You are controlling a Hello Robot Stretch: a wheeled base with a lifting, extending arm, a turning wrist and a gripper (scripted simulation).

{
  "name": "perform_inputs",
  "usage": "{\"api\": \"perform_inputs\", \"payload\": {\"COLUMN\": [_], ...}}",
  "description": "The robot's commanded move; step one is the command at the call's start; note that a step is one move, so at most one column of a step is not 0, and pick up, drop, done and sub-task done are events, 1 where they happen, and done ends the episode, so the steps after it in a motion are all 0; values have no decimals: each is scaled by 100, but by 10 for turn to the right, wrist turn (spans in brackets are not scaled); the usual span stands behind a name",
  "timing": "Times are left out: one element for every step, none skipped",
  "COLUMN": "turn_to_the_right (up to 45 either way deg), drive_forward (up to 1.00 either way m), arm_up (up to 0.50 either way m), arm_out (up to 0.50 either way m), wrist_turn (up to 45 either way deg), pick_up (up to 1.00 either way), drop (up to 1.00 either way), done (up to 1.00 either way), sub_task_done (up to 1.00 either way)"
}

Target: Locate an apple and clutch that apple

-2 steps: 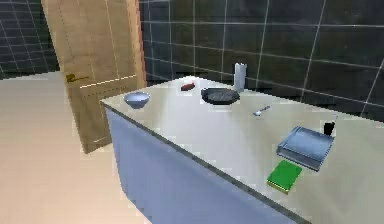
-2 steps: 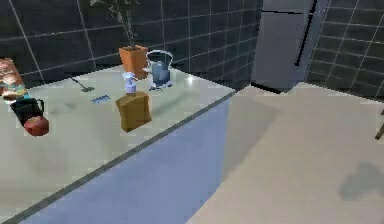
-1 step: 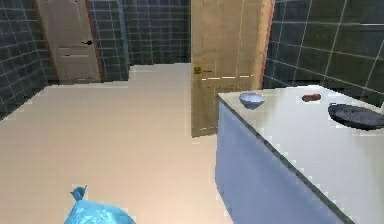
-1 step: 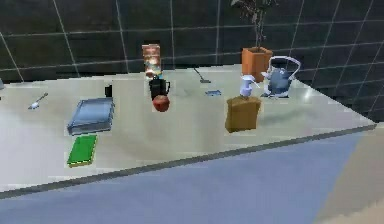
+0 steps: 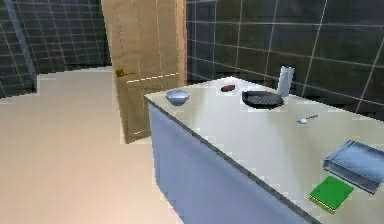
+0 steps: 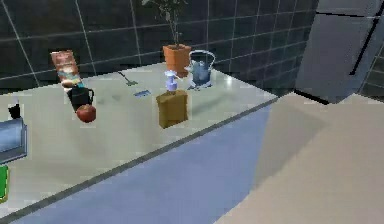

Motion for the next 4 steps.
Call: {"api": "perform_inputs", "payload": {"turn_to_the_right": [0, 0, 0, 0], "drive_forward": [55, 0, 0, 0], "arm_up": [0, 50, 38, 0], "arm_out": [0, 0, 0, 46], "wrist_turn": [0, 0, 0, 0], "pick_up": [0, 0, 0, 0], "drop": [0, 0, 0, 0], "done": [0, 0, 0, 0], "sub_task_done": [0, 0, 0, 0]}}
